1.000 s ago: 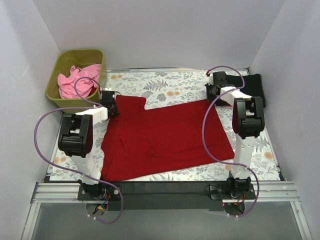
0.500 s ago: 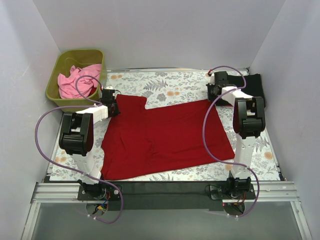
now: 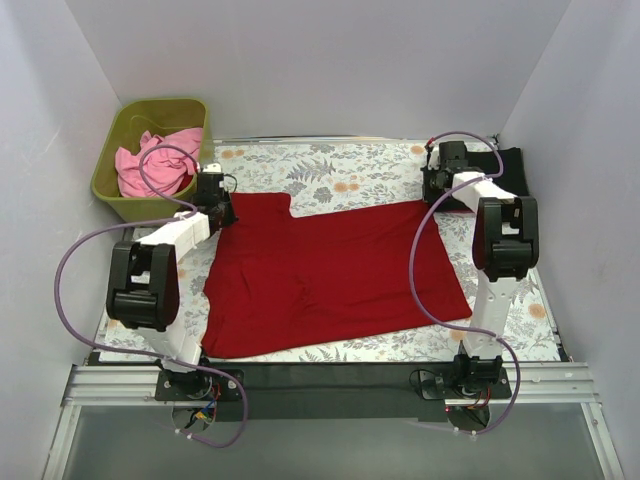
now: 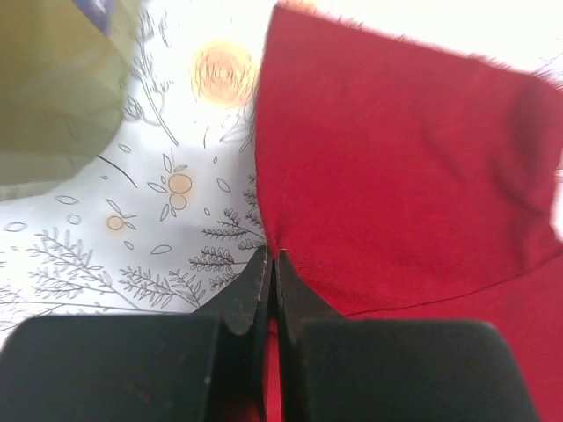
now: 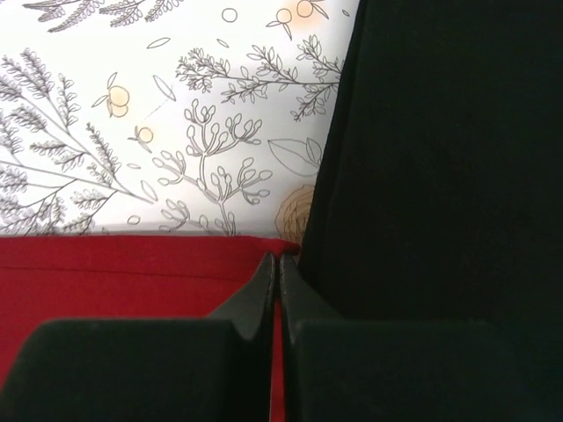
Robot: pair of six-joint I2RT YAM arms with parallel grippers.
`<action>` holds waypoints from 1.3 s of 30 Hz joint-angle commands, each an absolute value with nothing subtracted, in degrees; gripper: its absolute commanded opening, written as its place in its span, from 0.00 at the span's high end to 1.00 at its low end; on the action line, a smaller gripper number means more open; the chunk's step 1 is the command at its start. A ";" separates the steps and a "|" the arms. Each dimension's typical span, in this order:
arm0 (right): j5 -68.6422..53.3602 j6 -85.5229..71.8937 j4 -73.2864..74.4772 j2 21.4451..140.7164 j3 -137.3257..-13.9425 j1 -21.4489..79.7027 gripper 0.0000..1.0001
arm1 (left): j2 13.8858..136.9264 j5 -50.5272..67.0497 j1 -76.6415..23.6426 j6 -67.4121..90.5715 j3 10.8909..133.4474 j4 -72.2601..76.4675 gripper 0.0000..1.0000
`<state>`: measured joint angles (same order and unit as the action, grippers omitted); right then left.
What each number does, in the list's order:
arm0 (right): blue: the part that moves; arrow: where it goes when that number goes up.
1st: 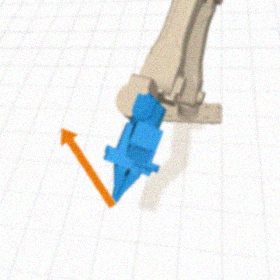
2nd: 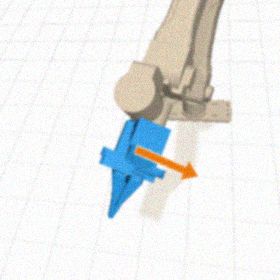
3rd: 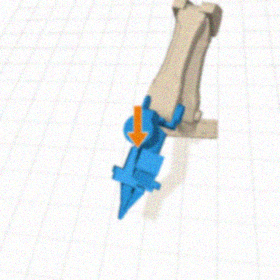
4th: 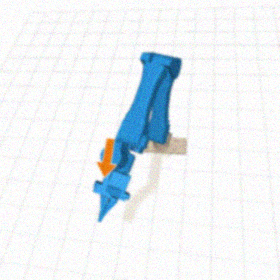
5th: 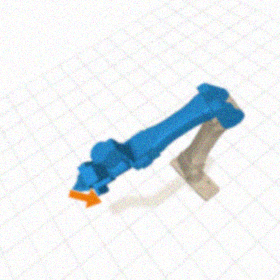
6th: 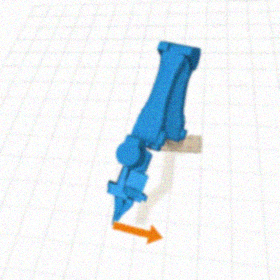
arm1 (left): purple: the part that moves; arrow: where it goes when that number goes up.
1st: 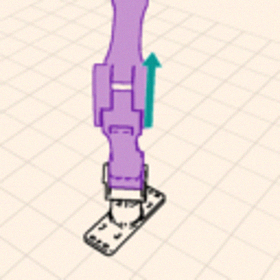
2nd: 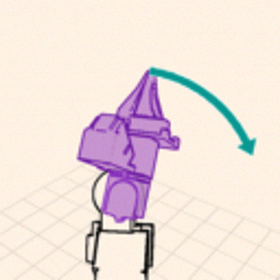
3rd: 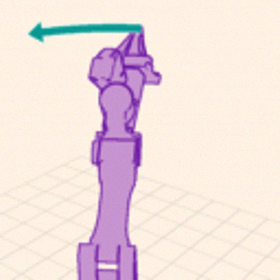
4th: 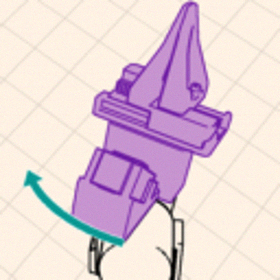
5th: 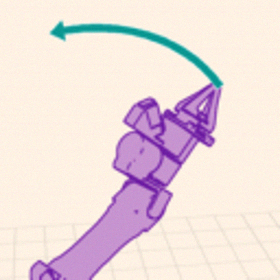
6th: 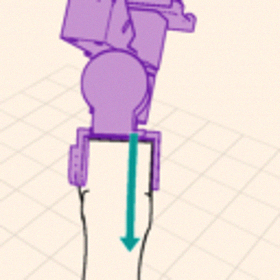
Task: Fold and stack the t-shirts
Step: Fold the tshirt
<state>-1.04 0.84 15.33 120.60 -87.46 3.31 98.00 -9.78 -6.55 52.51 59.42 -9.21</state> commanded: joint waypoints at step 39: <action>-1.32 -4.75 11.69 91.50 -63.99 1.49 0.99 | 70.40 -10.19 -6.33 63.11 46.32 -22.59 1.00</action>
